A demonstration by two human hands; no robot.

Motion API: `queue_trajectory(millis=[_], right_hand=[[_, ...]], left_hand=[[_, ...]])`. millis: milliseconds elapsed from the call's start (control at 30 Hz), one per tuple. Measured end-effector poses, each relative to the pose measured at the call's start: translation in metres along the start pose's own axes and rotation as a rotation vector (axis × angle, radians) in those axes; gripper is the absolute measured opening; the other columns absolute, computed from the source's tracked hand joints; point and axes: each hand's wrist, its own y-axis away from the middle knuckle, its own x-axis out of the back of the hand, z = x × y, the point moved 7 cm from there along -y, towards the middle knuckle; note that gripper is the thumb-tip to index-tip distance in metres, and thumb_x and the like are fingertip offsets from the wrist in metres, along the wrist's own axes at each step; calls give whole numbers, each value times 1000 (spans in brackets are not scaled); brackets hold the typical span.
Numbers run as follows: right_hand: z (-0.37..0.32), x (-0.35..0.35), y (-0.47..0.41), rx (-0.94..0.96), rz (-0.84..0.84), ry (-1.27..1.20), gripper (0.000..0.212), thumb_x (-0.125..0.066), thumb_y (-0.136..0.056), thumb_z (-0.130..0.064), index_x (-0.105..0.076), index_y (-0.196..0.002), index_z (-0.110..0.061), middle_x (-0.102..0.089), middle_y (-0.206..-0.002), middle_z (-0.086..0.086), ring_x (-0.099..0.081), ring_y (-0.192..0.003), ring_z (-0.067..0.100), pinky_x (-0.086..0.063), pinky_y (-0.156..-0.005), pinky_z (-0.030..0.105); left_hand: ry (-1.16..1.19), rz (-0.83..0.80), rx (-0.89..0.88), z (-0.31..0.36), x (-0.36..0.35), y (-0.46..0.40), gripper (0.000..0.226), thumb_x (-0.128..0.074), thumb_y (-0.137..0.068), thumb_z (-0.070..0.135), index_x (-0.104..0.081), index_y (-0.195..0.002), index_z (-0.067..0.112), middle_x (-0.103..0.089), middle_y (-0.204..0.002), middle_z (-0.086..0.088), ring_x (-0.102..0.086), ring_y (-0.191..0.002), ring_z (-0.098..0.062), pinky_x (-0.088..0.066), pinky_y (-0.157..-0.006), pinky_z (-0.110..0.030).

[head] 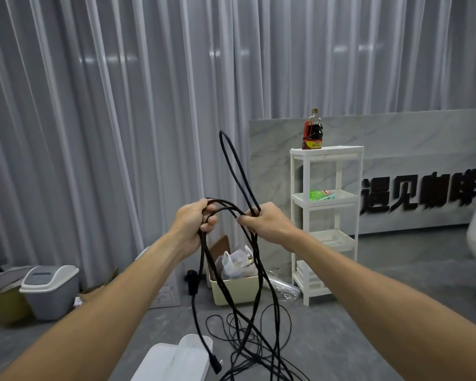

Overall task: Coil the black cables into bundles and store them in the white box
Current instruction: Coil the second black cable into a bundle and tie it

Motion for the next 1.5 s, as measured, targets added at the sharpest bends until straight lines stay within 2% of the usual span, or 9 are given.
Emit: queue_trajectory(millis=[233, 400, 567, 733, 900, 1000, 1133, 1300, 1500], right_hand=[[-3, 16, -4, -60, -64, -152, 24, -70, -92, -36, -71, -77, -17, -43, -52, -10, -32, -42, 5, -26, -40, 17], [-10, 27, -7, -59, -39, -182, 27, -69, -92, -39, -70, -81, -14, -42, -49, -11, -31, -40, 5, -25, -38, 17], [-18, 34, -8, -55, -19, -175, 27, -68, -93, -39, -70, -82, -14, -43, -50, -11, -32, -40, 5, -25, -39, 18], [-22, 38, -8, -51, -40, -176, 27, -69, -92, -40, -70, -86, -14, -41, -52, -9, -30, -42, 7, -23, -40, 20], [-23, 47, -8, -41, -41, -198, 28, -69, -92, -41, -71, -87, -14, -42, -53, -9, -31, -43, 6, -25, -41, 19], [-23, 45, -8, -32, -79, -180, 28, -70, -91, -41, -71, -87, -14, -42, -51, -9, -29, -44, 7, -23, -41, 20], [-22, 46, -7, -22, -108, -166, 25, -72, -89, -40, -72, -83, -15, -41, -53, -7, -28, -44, 7, -21, -41, 21], [-20, 51, -6, -32, -98, -152, 22, -74, -89, -34, -73, -91, -12, -43, -55, -8, -30, -46, 6, -23, -45, 22], [-6, 60, -6, -89, 25, -84, 23, -79, -84, -34, -73, -93, -14, -45, -59, -6, -33, -41, 4, -27, -41, 17]], left_hand=[[-582, 153, -135, 9, 31, 1, 22, -39, -107, 27, -50, -93, 15, -52, -86, -11, -67, -47, -15, -55, -45, -27], [-715, 108, 22, -16, 45, 0, 34, -28, -107, 12, -43, -137, 12, -59, -102, -12, -64, -75, -20, -55, -58, -27], [-847, 16, -9, -16, 28, -3, 27, -41, -100, 15, -58, -119, 25, -58, -105, 5, -52, -101, -16, -45, -96, -37], [-710, -50, -67, -7, 3, -6, 30, -57, -97, 23, -43, -124, 25, -69, -104, -5, -73, -86, -13, -58, -80, -34], [-705, 3, -252, 19, -14, -7, 42, -56, -100, 31, -42, -139, 23, -65, -107, 0, -69, -90, -11, -55, -92, -41], [-861, -73, -451, 39, -31, -1, 52, -66, -94, 36, -43, -140, 33, -56, -115, 9, -58, -102, -8, -46, -89, -27], [-1227, -201, -773, 58, -65, 11, 28, -65, -95, 32, -64, -122, 26, -61, -112, 4, -57, -101, -10, -46, -91, -24], [-1372, -338, -784, 64, -77, 9, 19, -58, -99, 28, -71, -111, 21, -66, -87, 17, -59, -76, 6, -40, -69, -9], [-986, 17, -666, 89, -57, 2, 17, -54, -101, 31, -68, -98, 21, -62, -71, 3, -53, -59, -10, -39, -51, -14]])
